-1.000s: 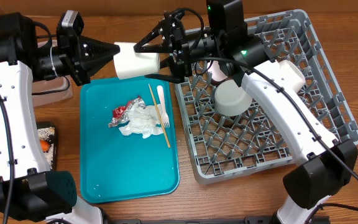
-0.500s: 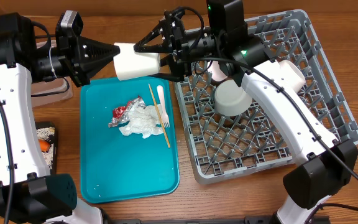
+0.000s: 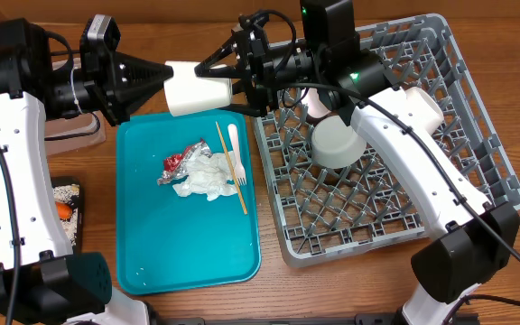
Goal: Sort waste into correct bins and load items into the dishwasher rack
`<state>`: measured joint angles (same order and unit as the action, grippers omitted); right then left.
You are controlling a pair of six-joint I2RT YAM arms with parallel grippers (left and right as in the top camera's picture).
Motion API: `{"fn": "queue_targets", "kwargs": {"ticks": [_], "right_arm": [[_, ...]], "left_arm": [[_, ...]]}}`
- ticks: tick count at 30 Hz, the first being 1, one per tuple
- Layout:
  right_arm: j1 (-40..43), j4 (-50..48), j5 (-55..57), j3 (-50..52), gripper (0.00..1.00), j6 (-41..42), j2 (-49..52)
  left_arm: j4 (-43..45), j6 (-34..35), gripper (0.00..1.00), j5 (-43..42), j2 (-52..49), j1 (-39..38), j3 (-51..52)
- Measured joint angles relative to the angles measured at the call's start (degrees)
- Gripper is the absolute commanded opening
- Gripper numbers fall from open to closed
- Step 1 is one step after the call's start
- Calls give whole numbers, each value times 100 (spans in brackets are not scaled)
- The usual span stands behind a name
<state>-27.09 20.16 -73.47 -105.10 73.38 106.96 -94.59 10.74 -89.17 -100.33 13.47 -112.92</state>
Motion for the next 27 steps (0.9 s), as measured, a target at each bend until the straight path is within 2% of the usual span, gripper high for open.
{"fn": "queue_targets", "kwargs": {"ticks": [2,4,10,16,27], "right_arm": [[0,0,2,0,63,11,0],[0,0,0,0,62,13,0],[0,-114,46,0,56,13,0],[0,-186,284,0,44,-63,35],[195,782,1106,0,36,-868,59]], "left_arm": [[11,-22,37,4,4,0,0],[9,-31,42,15,4,0,-4],[74,-20,41,186,4,0,-7],[525,87,41,859,24,48,-28],[872,136,43,2214,70,264,-39]]}}
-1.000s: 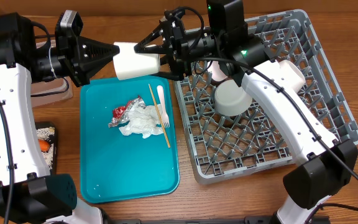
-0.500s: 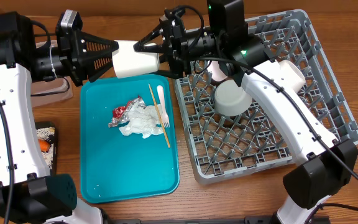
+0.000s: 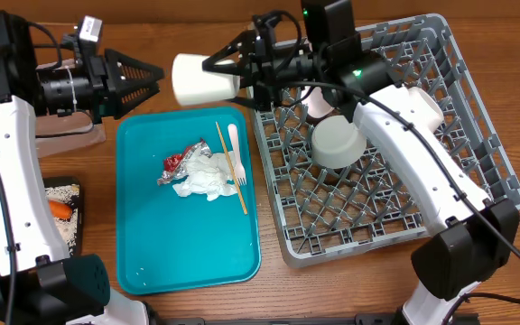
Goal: Sort waste into correct bins and load items into the dishwasher rack
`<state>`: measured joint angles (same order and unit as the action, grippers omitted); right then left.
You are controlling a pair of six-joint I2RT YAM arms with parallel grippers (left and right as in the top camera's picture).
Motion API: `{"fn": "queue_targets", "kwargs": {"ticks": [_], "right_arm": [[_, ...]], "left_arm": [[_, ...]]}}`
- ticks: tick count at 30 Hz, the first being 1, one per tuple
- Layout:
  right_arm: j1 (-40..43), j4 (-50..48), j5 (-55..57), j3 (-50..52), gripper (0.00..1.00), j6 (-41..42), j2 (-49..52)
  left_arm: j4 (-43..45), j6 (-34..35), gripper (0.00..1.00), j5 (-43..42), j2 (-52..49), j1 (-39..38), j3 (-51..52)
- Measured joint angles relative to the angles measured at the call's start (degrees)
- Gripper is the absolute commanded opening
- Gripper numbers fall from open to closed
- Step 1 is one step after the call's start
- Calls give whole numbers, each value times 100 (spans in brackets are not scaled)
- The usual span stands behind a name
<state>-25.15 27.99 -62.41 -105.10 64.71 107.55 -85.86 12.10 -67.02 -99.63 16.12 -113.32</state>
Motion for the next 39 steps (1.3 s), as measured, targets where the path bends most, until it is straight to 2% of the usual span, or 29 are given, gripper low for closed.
{"fn": "queue_targets", "kwargs": {"ticks": [6,16,22,30,39], "right_arm": [[236,382,557,0,36,-544,0],[1180,1888,1757,0,36,-1834,0],[2330,3058,2732,0,36,-2660,0],[3298,3932,4256,-44,37,-3311,0],[3447,4354,5786,-44,38,-3709,0]], "left_arm": [[35,52,48,1117,0,15,0],[-116,177,58,2837,0,17,0],[-133,197,61,3327,0,17,2],[15,197,62,3501,0,11,131],[125,260,65,3545,0,0,155]]}}
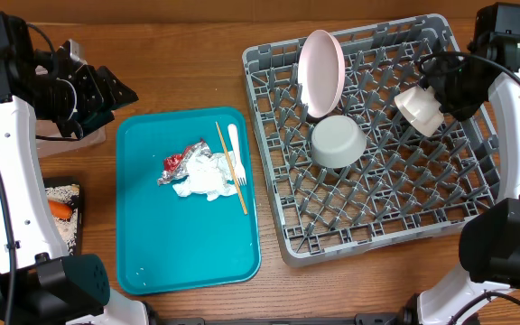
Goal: Sort waste into correct bins and load items into the dishwasher rack
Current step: 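Lower the paper cup into the rack's right side with the right gripper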
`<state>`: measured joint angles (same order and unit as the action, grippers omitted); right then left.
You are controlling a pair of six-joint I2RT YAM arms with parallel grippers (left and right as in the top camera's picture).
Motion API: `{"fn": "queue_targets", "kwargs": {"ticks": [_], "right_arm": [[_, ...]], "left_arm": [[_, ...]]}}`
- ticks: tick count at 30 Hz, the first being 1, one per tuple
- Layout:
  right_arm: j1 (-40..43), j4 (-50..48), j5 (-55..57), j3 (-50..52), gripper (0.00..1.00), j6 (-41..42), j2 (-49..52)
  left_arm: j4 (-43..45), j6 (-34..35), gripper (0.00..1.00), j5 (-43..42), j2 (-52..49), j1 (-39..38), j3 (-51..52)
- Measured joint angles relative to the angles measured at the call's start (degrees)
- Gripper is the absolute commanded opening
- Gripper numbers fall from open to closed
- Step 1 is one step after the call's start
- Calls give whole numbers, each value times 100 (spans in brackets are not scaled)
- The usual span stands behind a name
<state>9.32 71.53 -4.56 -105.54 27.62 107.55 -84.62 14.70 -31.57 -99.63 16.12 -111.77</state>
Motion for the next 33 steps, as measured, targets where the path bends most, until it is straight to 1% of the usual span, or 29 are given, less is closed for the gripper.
{"fn": "queue_targets", "kwargs": {"ticks": [2,7,11,15,22,27,33], "right_arm": [[-9,33,214,0,38,-33,0],[-48,170,763,0,43,-70,-2],[-83,382,1368,0,43,26,-61],[-85,645,1703,0,43,120,-348],[-83,1211,2114,0,44,452,-957],[-83,1010,2555,280,44,809,-973],[-83,192,2848,1145,44,1075,-966]], "left_arm": [[0,0,65,15,0,0,0],[0,2,65,17,0,0,0],[0,2,66,20,0,0,0],[0,2,66,31,0,0,0],[-63,2,68,37,0,0,4],[-111,4,70,37,0,0,4],[-114,4,72,37,0,0,4]]}}
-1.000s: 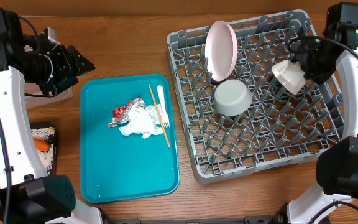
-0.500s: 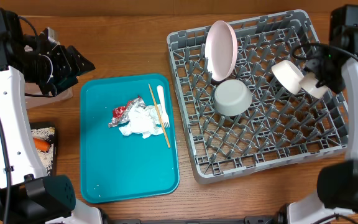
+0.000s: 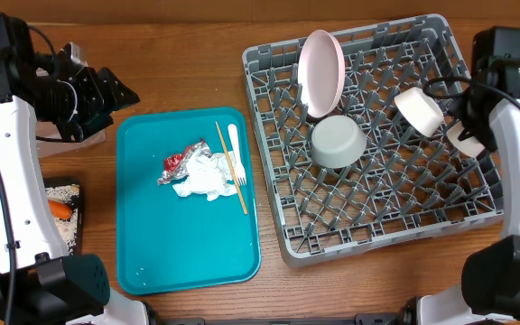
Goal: Sort waste into correct bins and load items into the dishwasher rack
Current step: 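Lower the paper cup into the rack's right side with the right gripper, then move the left gripper to the crumpled white tissue on the tray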
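The grey dishwasher rack (image 3: 377, 226) holds an upright pink bowl (image 3: 323, 59), an upturned grey bowl (image 3: 337, 142) and a white cup (image 3: 420, 110) on its side. My right gripper (image 3: 466, 125) hangs over the rack's right edge, apparently shut on a second white cup (image 3: 467, 139), which it partly hides. On the teal tray (image 3: 188, 253) lie crumpled white paper (image 3: 204, 176), a red and silver wrapper (image 3: 175, 163), a wooden chopstick (image 3: 231, 167) and a white fork (image 3: 236, 153). My left gripper (image 3: 106, 95) hovers off the tray's far left corner, open and empty.
A clear bin (image 3: 66, 135) sits under my left arm at the table's left side. A black food container (image 3: 61, 212) with rice and something orange lies at the left edge. The right arm's white link runs down the rack's right side.
My right gripper has shifted from above the rack's far right down to its right edge, and the cup in it now shows beside the lying cup. The left arm has barely moved.
Both grippers met on a white cup above the tray's far edge. Then the left gripper was open and drawn back, the right one holding the cup alone. Later the right arm had swung over to the rack's far right, and now the cup is at the rack's right edge.
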`<state>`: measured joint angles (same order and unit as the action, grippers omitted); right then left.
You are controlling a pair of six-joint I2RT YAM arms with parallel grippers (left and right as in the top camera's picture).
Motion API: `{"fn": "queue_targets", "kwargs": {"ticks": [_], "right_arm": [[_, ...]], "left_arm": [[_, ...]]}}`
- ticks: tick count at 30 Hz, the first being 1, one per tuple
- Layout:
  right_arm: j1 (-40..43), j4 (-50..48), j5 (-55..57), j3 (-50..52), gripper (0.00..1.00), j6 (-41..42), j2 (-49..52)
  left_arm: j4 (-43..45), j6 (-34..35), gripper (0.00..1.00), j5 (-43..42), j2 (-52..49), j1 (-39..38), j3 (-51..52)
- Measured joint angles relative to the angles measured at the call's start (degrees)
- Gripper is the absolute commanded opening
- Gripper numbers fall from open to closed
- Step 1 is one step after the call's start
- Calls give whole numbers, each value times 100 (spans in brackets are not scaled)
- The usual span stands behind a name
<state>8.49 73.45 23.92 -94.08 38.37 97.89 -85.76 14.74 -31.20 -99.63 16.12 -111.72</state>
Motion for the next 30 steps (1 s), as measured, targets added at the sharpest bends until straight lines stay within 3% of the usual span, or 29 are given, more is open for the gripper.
{"fn": "queue_targets", "kwargs": {"ticks": [12,16,19,21,30], "right_arm": [[0,-1095,118,776,49,127,9],[0,-1137,118,988,61,129,9],[0,-1193,109,1204,87,122,9],[0,-1182,50,1298,98,125,9],[-2,-1060,-422,1311,100,-101,4]], "left_arm": [[55,9,75,0,0,0,2],[109,15,75,0,0,0,4],[131,15,75,0,0,0,4],[136,15,75,0,0,0,4],[136,15,77,0,0,0,4]]}}
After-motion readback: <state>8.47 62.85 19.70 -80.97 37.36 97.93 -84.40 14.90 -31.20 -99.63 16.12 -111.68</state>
